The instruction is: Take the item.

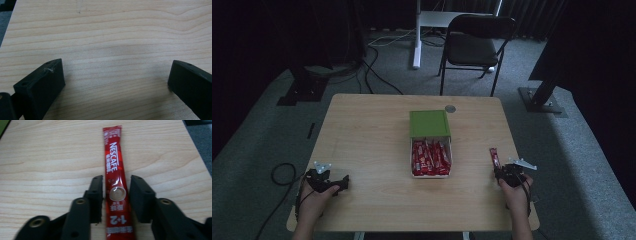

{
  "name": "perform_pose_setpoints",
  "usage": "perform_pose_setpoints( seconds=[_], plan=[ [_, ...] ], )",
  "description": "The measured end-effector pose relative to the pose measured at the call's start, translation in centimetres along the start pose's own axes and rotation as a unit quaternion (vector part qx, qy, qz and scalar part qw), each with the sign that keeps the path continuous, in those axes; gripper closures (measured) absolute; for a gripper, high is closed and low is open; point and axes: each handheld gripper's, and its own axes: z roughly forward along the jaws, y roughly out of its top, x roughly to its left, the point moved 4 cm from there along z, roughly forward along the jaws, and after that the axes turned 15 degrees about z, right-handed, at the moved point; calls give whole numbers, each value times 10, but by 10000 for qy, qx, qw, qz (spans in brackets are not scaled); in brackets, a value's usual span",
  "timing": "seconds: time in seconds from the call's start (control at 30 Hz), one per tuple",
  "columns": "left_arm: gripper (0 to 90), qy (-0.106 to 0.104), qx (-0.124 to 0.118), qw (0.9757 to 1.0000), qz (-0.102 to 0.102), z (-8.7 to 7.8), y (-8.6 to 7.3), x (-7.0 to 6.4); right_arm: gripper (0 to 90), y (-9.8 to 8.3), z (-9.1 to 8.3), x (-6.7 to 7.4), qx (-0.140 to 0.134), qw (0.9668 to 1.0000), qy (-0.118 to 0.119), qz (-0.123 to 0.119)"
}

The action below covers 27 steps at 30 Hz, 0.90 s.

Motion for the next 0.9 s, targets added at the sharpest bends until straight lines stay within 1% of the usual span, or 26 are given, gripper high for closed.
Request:
perform_pose_setpoints(
  seconds=[0.1, 0.13, 0.17, 0.2, 0.27, 0.33, 0.37, 0.4, 0.43, 0.47, 0.53, 0.67, 0.73, 0.8, 0.9],
  plan=[
    [14, 0, 1, 10000, 1, 0, 0, 0, 574, 4, -3, -3, -75, 9999, -31, 74],
    [13, 1, 0, 10000, 0, 0, 0, 0, 546, 5, -4, -5, -66, 10000, -39, 59],
    [13, 1, 0, 10000, -1, 0, 0, 0, 493, 6, -4, -5, -76, 10000, -34, 46],
    [14, 1, 1, 10000, 1, 0, 0, 0, 493, 6, -5, -6, -60, 10000, -23, 41],
    [13, 0, 1, 10000, 0, 0, 0, 0, 466, 7, -6, -6, -29, 9999, 83, -53],
    [13, 1, 0, 10000, 0, 0, 0, 0, 398, 7, -7, -5, -34, 9998, 87, -198],
    [13, 0, 0, 10000, 0, 0, 0, 0, 375, 8, -7, -4, -27, 9997, 133, -215],
    [13, 0, 0, 10000, 0, 0, 0, 0, 375, 8, -7, -4, -27, 9997, 133, -215],
    [13, 1, 1, 10000, 1, 0, 0, 0, 349, 8, -7, -3, -9, 9996, 205, -178],
    [14, 1, 1, 10000, 1, 0, 0, 0, 297, 9, -7, -2, -32, 9996, 191, -185],
    [13, 0, 1, 10000, 1, 0, 0, 0, 295, 10, -8, -1, -43, 9997, 164, -203],
    [13, 1, 1, 10000, 1, 0, 0, 0, 271, 10, -10, 1, -93, 9996, 202, -182],
    [13, 1, 0, 10000, 0, 0, 0, 0, 261, 10, -11, 3, -76, 9994, 284, -193],
    [13, 0, 0, 10000, 0, 0, 0, 0, 261, 11, -12, 4, -85, 9990, 358, -255],
    [13, 0, 0, 10000, 0, 0, 0, 0, 225, 12, -16, 9, -117, 9977, 588, -304]
  ],
)
